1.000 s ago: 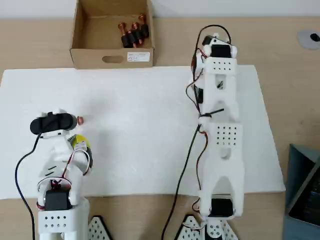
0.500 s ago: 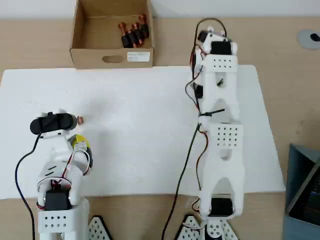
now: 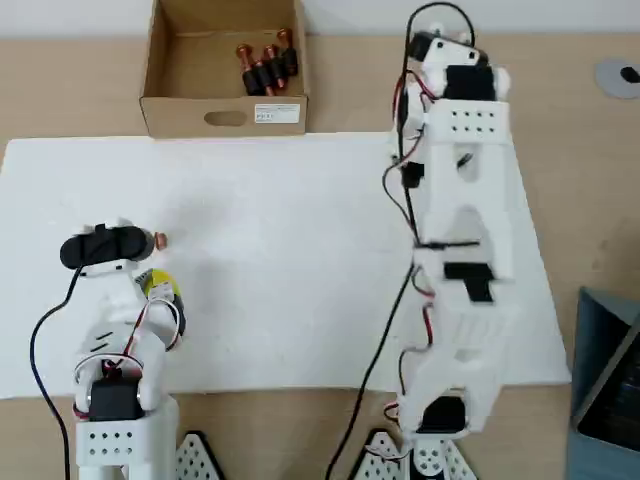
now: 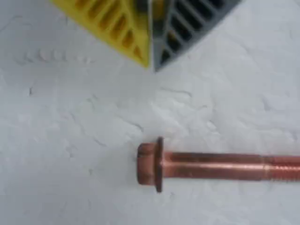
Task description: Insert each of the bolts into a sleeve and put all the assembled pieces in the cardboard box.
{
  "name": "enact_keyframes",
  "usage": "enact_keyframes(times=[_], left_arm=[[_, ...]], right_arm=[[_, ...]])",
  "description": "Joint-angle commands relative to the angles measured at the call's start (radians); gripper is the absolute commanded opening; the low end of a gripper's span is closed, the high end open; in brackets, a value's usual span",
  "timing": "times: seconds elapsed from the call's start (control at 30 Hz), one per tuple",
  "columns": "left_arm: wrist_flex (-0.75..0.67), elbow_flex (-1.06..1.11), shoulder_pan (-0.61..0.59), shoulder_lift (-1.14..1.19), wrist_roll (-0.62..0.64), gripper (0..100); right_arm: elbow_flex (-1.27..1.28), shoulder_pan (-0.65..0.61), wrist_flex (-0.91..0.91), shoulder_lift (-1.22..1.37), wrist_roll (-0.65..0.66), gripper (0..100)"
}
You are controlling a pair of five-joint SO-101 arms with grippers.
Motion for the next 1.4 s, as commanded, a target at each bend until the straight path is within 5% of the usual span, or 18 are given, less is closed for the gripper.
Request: enact_keyframes(times=[0.0,0.77,1.13,1.37], left_arm=[[-0.011,0.006,0.003,-0.005,-0.005,0],[-0.008,-0.026,-0.006,-0.004,-0.003,0],[0.118,-0.302,-0.005,0.015,-0.095,0],[0.157,-0.531,-0.006,0.242,-0.176,0]], right_arm=[[0.127,0.002,0.021,-0.275,0.031,0.9],[1.167,0.008,-0.163,-1.455,0.054,0.9],[1.557,0.008,-0.325,-1.842,0.055,0.9],[1.627,0.008,-0.348,-1.897,0.055,0.9]])
